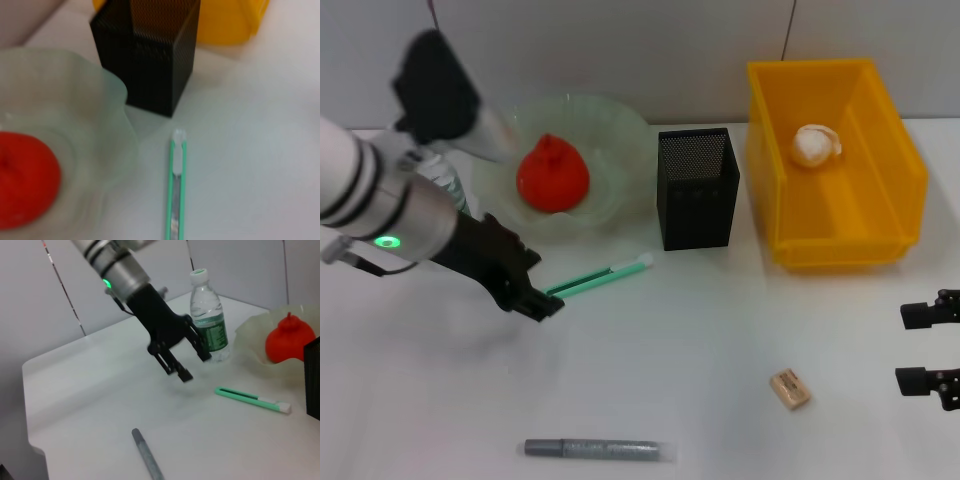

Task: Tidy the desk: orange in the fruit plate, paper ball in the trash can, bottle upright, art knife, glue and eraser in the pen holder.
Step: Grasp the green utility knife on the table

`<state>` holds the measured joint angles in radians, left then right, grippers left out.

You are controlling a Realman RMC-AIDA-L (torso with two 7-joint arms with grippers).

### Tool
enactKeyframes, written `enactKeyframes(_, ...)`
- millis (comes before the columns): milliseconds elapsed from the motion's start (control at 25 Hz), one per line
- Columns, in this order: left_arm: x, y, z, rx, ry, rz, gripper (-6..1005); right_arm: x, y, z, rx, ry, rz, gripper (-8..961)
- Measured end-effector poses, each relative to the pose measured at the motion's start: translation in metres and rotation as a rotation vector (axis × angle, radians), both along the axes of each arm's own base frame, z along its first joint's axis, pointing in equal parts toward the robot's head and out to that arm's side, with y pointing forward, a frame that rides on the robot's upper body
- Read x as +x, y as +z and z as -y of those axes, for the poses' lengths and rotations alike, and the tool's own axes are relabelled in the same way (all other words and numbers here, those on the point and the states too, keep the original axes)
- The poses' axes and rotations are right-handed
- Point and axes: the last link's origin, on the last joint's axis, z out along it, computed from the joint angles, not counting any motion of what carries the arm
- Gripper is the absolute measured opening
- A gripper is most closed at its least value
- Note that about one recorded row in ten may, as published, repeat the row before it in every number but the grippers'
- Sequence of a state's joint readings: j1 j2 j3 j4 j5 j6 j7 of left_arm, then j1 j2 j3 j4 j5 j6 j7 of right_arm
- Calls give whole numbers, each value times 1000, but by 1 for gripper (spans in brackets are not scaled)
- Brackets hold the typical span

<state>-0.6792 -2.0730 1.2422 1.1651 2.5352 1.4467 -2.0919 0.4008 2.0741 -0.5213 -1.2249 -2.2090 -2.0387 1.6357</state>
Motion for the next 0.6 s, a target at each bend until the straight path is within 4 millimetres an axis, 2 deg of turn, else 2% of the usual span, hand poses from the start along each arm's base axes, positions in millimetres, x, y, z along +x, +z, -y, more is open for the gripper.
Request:
enactKeyframes(360, 0, -31, -23, -23, -7, -114, 678, -4, -4, -3, -19, 18, 3, 787)
enactKeyframes(600, 6, -35, -32, -2, -49, -124, 676, -6, -7, -5, -28, 27, 10, 786)
